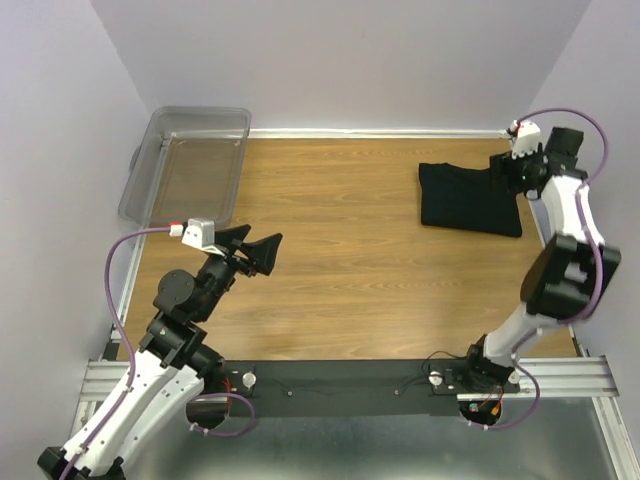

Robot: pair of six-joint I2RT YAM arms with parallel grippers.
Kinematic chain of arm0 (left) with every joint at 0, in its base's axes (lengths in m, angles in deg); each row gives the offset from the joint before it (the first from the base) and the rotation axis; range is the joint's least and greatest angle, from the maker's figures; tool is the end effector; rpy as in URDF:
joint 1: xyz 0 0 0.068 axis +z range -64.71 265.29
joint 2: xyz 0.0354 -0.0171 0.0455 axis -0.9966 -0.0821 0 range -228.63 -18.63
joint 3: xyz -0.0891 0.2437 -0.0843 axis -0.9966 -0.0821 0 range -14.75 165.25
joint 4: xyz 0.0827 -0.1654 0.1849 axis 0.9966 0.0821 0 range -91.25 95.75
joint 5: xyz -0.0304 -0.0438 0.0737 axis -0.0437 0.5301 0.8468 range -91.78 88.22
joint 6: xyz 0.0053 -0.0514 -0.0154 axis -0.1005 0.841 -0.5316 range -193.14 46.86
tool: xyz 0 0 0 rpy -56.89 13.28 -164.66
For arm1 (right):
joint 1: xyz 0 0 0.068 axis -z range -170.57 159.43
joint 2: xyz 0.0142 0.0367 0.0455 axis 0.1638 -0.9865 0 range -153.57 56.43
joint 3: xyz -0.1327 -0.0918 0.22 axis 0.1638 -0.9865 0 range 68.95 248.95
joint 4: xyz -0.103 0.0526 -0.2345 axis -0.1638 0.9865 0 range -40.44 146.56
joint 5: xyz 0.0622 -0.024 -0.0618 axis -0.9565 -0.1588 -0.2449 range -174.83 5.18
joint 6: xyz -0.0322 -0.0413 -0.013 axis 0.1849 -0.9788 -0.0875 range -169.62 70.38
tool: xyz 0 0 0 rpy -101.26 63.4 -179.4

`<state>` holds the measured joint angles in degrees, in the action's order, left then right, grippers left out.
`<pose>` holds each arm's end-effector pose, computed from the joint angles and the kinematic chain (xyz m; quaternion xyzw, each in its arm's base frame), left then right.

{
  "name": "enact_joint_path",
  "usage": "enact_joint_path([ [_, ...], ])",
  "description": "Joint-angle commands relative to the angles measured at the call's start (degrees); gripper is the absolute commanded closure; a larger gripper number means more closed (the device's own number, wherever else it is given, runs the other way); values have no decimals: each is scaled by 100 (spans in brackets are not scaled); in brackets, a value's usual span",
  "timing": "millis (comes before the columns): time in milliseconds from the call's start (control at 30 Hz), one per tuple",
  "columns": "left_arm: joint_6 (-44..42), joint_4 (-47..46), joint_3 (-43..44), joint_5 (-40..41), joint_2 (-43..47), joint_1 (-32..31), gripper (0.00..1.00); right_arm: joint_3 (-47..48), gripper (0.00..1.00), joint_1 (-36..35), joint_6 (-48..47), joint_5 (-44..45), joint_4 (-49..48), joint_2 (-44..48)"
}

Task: Fold and stack the t-shirts

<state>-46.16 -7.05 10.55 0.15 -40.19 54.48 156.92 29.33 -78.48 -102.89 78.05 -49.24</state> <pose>0.1064 -0.0620 0.3046 0.0087 0.6458 -0.3593 0.6736 0.3965 -0.1319 0.2725 -0.1300 0.9089 -0.0194 0.3957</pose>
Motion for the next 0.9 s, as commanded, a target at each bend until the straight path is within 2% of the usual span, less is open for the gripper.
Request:
enact_joint_path([
  [0,-114,59,527,648,-339,31,2,-1348,0,-56,71,-1709,-202,1686],
  [67,-237,516,957,1236,-874,127,2,-1956,0,-56,746,-1378,-1053,2632],
  [133,-527,949,1485,1196,-1374,565,2,-3001,0,-56,1546,-562,-2326,3225],
  [167,-562,967,1565,786,-1473,828,2,-3344,0,-65,2177,373,-2722,3785],
  [200,-606,819,1557,443,-1552,1135,2,-3591,0,-48,2374,696,-3039,3982],
  [233,-667,748,1540,-422,-1753,1887,2,-3976,0,-48,2533,1021,-3356,4201],
  [267,-738,686,1531,-848,-1903,2233,2,-4093,0,-48,3065,1668,-3437,4351],
  [333,-1026,720,1539,-1430,-2437,2971,4,-4365,0,-48,3544,2218,-3403,4695],
  [467,-1485,1073,1680,-688,-2714,3037,6,-4585,0,-48,3747,2596,-3034,5055],
  [633,-1626,704,1241,-739,-1888,3037,4,-4788,0,-48,3625,2773,-2919,5337],
  [867,-1661,756,1276,-870,-1913,3037,4,-4789,0,-48,3493,2844,-2911,5469],
])
